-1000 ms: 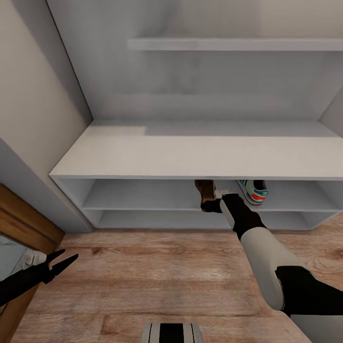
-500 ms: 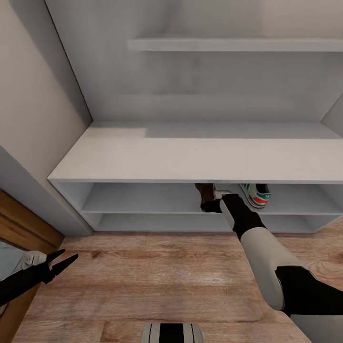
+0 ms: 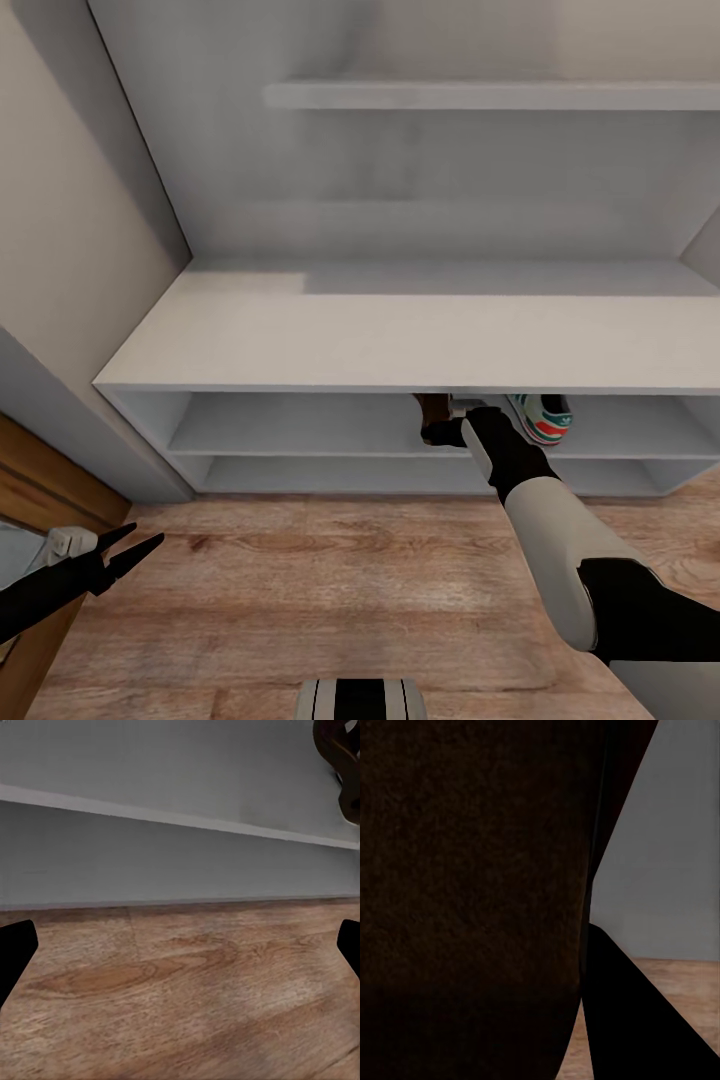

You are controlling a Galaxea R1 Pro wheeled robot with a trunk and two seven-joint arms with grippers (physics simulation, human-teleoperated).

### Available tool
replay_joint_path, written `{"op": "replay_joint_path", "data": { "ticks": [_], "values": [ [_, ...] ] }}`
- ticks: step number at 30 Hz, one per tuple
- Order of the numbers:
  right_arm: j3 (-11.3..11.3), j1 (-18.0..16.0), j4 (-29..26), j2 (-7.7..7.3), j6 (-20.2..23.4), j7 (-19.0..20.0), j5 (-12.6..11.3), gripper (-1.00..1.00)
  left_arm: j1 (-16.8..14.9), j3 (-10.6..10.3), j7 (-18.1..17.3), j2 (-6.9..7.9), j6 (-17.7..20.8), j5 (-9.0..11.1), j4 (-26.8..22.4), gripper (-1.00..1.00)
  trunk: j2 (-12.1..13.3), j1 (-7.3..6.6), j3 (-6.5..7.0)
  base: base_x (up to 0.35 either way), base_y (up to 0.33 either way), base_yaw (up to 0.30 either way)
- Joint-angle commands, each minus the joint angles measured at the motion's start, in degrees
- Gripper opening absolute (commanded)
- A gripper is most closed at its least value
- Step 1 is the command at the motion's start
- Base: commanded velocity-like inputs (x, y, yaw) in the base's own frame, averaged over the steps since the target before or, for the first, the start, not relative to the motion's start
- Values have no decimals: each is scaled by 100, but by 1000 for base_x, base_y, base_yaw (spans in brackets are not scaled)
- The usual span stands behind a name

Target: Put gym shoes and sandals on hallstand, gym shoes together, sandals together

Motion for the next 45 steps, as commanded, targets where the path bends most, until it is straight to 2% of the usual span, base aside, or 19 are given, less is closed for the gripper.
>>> {"op": "replay_joint_path", "data": {
  "ticks": [1, 20, 21, 35, 45],
  "values": [
    [0, 0, 0, -1, 0, -11, -17, -100, 0, 0, 0, 0, 1, 0, 0, 100, 0, 0, 0, 9, 0, 0],
    [0, 0, 0, -3, 0, -9, -10, -100, 0, 0, 0, 0, 0, 1, 0, 100, 0, 0, 0, 49, 17, 0],
    [0, 0, 0, -4, 0, -9, -9, 100, 0, 0, 0, 0, -2, 1, 0, 100, 0, 0, 0, 3, 2, 0],
    [0, 0, 0, 1, -1, -7, -10, 100, 0, 0, 0, -1, 1, 0, 0, 100, 0, 0, 0, -9, 0, 0],
    [0, 0, 0, 0, 0, -9, -13, 100, 0, 0, 0, -4, -1, 0, 0, 100, 0, 0, 0, -278, 0, 0]
  ]
}}
